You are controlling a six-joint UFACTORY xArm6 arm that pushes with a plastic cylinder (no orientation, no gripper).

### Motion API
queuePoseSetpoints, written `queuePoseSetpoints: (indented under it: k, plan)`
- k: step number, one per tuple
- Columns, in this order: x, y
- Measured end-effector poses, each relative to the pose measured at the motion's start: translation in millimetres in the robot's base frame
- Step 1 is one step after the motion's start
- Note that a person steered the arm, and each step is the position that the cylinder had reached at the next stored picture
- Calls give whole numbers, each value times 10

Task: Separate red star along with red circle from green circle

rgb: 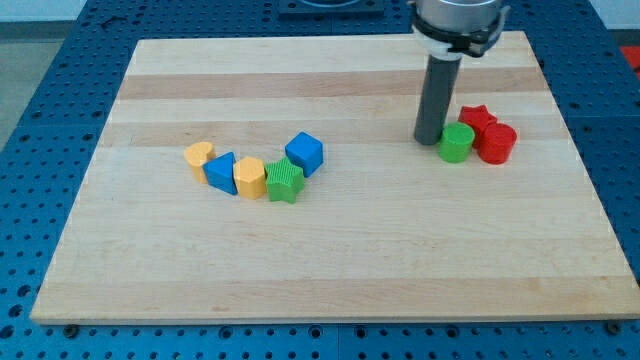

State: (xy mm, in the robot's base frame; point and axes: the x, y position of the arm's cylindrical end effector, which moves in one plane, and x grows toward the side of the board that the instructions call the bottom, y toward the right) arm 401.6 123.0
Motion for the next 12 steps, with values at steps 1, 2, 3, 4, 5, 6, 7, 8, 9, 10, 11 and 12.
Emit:
queuePoseSetpoints:
  k: [1,2,3,4,5,6,7,8,9,10,11,12]
  plan:
    - [2,225]
    - [2,154]
    - [2,-77]
    - [-30,-294]
    - [-135,-323]
    - [-199,-323]
    - [-236,-323]
    - [-263,-287]
    - [-308,-127]
    - [-314,36]
    - [-314,207]
    - [-314,343]
